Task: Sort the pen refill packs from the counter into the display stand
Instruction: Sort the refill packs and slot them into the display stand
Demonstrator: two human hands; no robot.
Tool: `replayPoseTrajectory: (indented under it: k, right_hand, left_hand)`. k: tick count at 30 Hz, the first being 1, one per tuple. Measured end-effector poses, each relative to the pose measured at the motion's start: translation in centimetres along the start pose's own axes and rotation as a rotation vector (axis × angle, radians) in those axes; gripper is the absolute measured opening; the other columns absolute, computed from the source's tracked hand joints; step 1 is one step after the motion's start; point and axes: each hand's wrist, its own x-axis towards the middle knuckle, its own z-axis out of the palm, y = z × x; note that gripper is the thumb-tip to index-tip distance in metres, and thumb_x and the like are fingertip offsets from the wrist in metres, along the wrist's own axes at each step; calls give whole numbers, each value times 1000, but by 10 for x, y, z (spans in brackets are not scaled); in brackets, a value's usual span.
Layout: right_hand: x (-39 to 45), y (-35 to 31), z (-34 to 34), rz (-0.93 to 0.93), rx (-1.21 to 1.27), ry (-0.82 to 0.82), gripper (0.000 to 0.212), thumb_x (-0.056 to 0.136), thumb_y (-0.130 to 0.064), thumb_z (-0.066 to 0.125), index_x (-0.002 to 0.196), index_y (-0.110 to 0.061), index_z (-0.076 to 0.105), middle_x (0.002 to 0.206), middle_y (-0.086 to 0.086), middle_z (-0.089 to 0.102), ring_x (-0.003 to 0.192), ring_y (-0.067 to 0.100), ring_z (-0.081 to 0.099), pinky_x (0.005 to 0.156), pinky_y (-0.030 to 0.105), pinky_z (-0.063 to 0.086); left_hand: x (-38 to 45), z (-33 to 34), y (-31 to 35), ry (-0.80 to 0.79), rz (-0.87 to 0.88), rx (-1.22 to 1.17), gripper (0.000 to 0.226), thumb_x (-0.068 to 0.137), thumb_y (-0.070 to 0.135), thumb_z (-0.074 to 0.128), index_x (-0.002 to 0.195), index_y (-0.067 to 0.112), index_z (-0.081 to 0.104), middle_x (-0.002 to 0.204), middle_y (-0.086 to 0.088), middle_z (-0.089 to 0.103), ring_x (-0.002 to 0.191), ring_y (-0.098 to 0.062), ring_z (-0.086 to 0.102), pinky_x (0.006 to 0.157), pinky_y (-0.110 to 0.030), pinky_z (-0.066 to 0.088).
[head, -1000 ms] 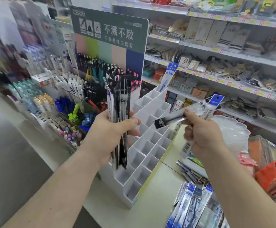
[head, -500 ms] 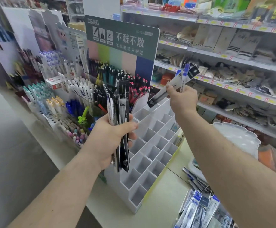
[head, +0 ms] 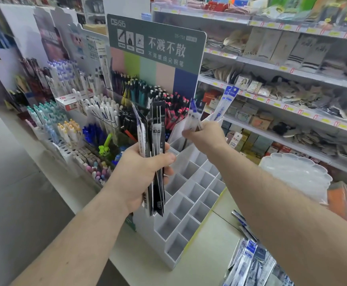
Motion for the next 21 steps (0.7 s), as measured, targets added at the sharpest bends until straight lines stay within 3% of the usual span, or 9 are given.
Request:
replayPoseTrajectory:
  k: [2, 5, 9, 16, 21]
  right_hand:
    - [1, 3, 3, 22, -31, -29, 37, 82, -23, 77, 55, -21, 52, 53, -3, 48, 50, 15, 44, 53, 29, 37]
    - [1, 3, -1, 53, -28, -18, 30, 81, -25, 79, 62, -17, 57, 59, 0, 52, 54, 17, 48, 55, 29, 40]
    - [0, 1, -9, 129, 70, -45, 42, 83, -24, 76, 64, -15, 41, 55, 1, 34, 44, 16, 30, 46, 26, 27]
    - [-2, -2, 1, 88, -78, -58, 33, 79, -34, 80, 88, -4, 68, 69, 7, 55, 58, 21, 51, 54, 30, 43]
    - [-1, 2, 0, 1, -125, -41, 34, 79, -33, 81, 70, -8, 59, 63, 3, 51, 55, 18, 47, 54, 27, 38]
  left_hand:
    - [0, 1, 0, -8, 0, -4, 12, 86, 0, 68, 93, 9, 64, 61, 1, 61, 53, -11, 60, 47, -23, 49]
    - [0, 3, 0, -25, 4, -17, 12, 86, -1, 68, 92, 10, 65, 63, 0, 61, 52, -11, 60, 47, -23, 49]
    - [3, 2, 0, -25, 8, -17, 12, 86, 0, 68, 92, 10, 66, 64, -1, 62, 53, -12, 60, 47, -24, 50]
    - [4, -4, -1, 6, 18, 0, 14, 86, 0, 68, 93, 11, 65, 65, -1, 62, 53, -12, 60, 47, -25, 51]
    - [3, -8, -1, 25, 20, -9, 13, 86, -1, 68, 93, 10, 65, 69, -3, 64, 53, -11, 60, 47, -25, 52]
